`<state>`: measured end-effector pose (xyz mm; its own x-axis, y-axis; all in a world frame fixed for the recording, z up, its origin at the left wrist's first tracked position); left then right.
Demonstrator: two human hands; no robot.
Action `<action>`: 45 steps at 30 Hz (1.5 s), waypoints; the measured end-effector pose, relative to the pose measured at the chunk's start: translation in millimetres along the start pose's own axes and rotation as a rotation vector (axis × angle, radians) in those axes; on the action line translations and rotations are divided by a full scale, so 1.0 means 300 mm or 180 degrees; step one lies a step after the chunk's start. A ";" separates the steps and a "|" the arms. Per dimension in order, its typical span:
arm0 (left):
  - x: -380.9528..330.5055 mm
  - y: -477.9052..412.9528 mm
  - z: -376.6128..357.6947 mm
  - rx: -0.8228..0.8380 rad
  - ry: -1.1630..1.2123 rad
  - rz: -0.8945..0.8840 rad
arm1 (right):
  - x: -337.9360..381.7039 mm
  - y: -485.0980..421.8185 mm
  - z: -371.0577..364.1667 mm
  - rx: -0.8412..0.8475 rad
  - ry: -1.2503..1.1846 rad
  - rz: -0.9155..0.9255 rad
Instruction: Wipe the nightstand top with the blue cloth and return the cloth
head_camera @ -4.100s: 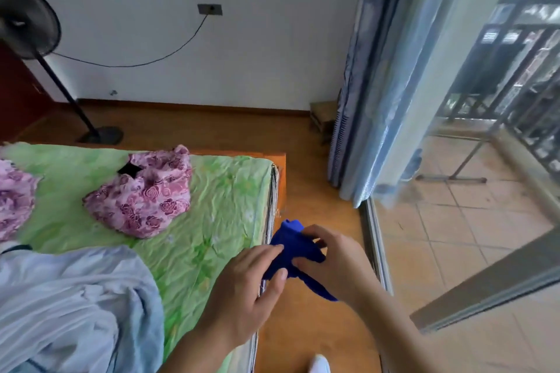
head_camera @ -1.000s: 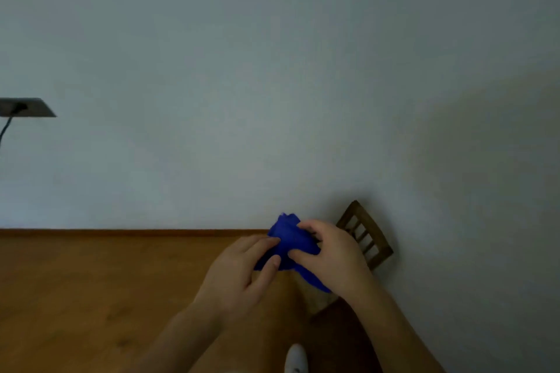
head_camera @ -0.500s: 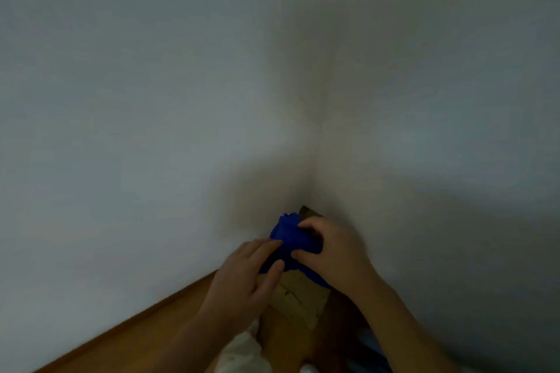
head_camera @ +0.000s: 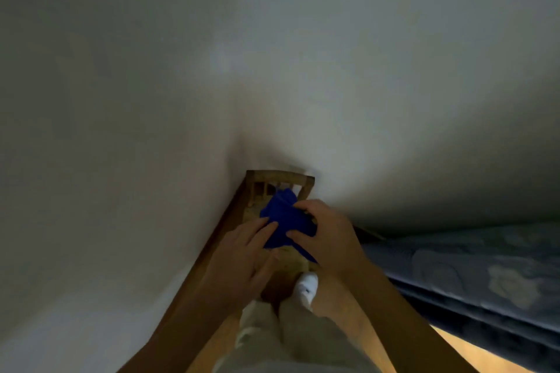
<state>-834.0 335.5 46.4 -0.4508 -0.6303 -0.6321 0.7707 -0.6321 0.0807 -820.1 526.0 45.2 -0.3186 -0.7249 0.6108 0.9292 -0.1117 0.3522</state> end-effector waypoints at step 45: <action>1.011 -0.488 -1.357 0.1780 -0.0790 0.0354 | -1.176 -0.568 -1.143 0.0009 0.0306 -0.0229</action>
<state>-900.2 420.6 -470.9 -0.5244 -0.7495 -0.4041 0.4967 -0.6548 0.5697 -801.8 567.6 -473.5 -0.3650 -0.7769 0.5130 0.9041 -0.1641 0.3947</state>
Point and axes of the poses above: each hand's wrist, its own y-axis away from the middle knuckle, its own z-axis out of the back of the hand, x = y × z, the point moved 4 cm from there along -y, towards the middle knuckle, and after that the axes turned 1 degree about y, right-handed, at the moved point
